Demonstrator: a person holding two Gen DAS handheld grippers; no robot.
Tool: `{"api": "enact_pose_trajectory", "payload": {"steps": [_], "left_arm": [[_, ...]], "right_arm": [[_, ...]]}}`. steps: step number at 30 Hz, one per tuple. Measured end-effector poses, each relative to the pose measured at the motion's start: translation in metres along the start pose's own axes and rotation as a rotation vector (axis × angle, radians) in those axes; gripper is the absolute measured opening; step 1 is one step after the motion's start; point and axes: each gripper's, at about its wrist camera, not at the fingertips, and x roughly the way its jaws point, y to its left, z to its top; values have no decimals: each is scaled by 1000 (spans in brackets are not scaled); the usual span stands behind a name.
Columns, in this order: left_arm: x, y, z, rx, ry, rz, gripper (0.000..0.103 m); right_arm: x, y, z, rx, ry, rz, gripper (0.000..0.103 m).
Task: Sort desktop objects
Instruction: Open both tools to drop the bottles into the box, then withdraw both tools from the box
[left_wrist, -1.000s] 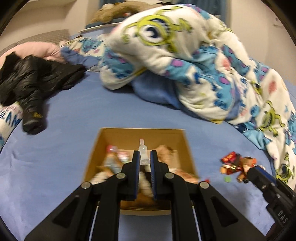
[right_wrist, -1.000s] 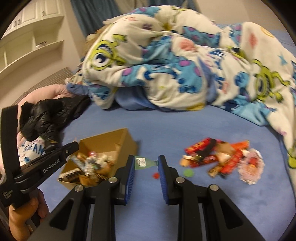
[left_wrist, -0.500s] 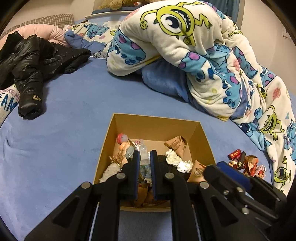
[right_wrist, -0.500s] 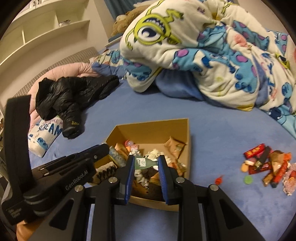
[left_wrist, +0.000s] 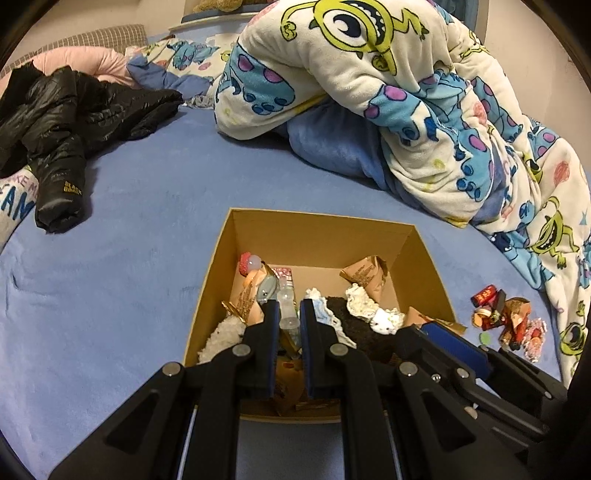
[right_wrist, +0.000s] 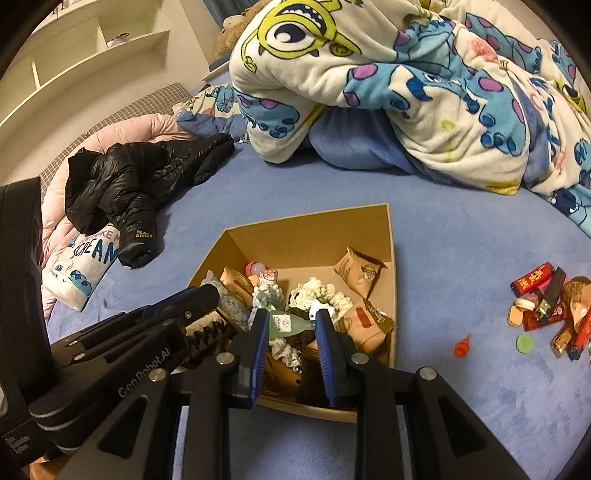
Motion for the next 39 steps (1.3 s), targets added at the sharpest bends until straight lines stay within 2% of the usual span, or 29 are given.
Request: {"api": "enact_pose_trajectory", "payload": {"steps": [2, 3, 5, 7, 8, 10, 12, 14, 16, 18, 22, 26, 32, 33, 36, 39], "left_arm": [[0, 0, 0, 5, -10, -3, 14], [0, 1, 0, 1, -15, -1, 20], [-2, 5, 0, -10, -29, 17, 35], [-4, 9, 0, -17, -47, 41, 54], [-6, 12, 1, -21, -61, 49, 58], [-8, 17, 3, -38, -65, 73, 78], [-9, 24, 6, -74, -53, 84, 85], [-10, 31, 6, -114, -53, 62, 87], [-11, 34, 6, -129, -56, 59, 92], [-15, 32, 6, -96, -57, 85, 92], [-26, 25, 6, -11, -60, 151, 103], [-40, 23, 10, 10, -88, 119, 103], [-43, 17, 4, 31, -72, 53, 103], [-44, 15, 2, 36, -70, 63, 103], [-44, 5, -2, 59, -70, 170, 103], [-38, 0, -4, 71, -47, 183, 103]], "right_arm": [[3, -1, 0, 4, 7, -1, 27], [4, -2, -1, 4, 9, -2, 28], [7, -5, -1, 16, 11, -7, 36], [6, -9, 0, 28, 9, -3, 39], [6, -10, 0, 29, 8, 3, 42], [5, -9, 2, 26, 2, -5, 49], [2, -9, 4, 20, -12, -24, 57], [-2, -9, 5, 23, -23, -21, 71], [-5, -9, 8, 29, -30, -2, 80], [-8, -6, 11, 19, -24, -12, 84], [-18, 0, 11, -2, -20, -83, 103], [-32, 6, 10, -21, -20, -143, 103], [-49, 9, 7, -27, -4, -193, 103], [-52, 10, 6, -35, -1, -205, 103], [-59, 8, 4, -52, 13, -242, 103], [-62, 6, 3, -65, 25, -281, 103]]}}
